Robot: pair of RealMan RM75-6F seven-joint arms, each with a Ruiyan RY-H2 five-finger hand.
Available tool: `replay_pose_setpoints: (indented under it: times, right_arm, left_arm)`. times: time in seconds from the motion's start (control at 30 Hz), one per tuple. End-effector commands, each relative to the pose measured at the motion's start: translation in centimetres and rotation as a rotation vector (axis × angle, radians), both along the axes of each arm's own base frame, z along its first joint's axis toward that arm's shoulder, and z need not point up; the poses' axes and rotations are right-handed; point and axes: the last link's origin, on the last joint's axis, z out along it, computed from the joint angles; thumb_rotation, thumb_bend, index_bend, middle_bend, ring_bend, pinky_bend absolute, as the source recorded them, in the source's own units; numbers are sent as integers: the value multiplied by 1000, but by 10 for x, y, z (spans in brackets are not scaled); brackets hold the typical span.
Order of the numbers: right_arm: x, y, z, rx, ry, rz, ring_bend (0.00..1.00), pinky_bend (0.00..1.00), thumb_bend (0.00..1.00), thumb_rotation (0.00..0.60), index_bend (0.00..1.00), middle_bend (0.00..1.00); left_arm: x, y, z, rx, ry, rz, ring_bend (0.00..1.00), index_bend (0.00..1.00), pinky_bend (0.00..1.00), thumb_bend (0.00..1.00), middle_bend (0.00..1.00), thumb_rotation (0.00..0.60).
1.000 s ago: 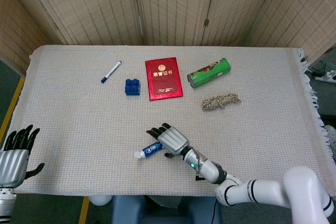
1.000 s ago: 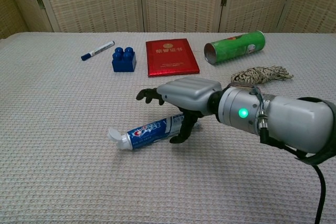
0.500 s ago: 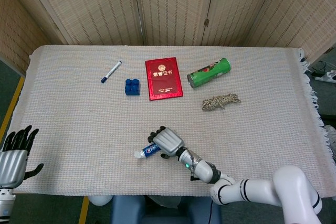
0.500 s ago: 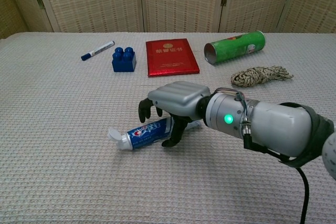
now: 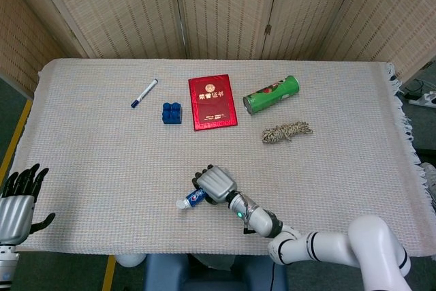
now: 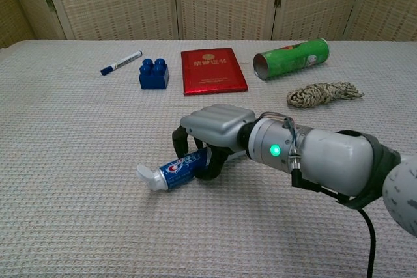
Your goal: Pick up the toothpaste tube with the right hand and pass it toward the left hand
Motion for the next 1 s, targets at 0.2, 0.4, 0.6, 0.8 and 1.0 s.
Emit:
replay_pose_setpoints:
  times: [0.2, 0.4, 0.6, 0.8, 1.0]
  right_arm:
    - [2, 0, -2, -2, -5, -3, 406, 362, 375, 600, 467, 382]
    - [3, -2, -5, -16, -1, 6, 494, 452, 463, 600, 577, 469]
    - [2, -7, 4, -31, -30, 4, 624, 541, 602, 600, 684, 551]
    - [2, -12, 26, -22, -82, -6, 652, 572, 658, 600, 713, 576]
    - [4, -25, 56, -34, -55, 14, 652, 577, 661, 600, 716, 580]
  left_arm:
    - [-2, 0, 0, 0, -2, -1, 78, 55, 0, 249, 48, 600]
    - [-1, 2, 1, -2, -3, -16, 78, 55, 0, 249, 48, 600]
    - [10, 11, 0, -19, 6, -81, 97, 61, 0, 248, 57, 600]
    - [32, 32, -4, -51, 5, -204, 148, 98, 0, 249, 117, 600]
    - [63, 56, -16, -128, 45, -368, 229, 151, 98, 253, 211, 600]
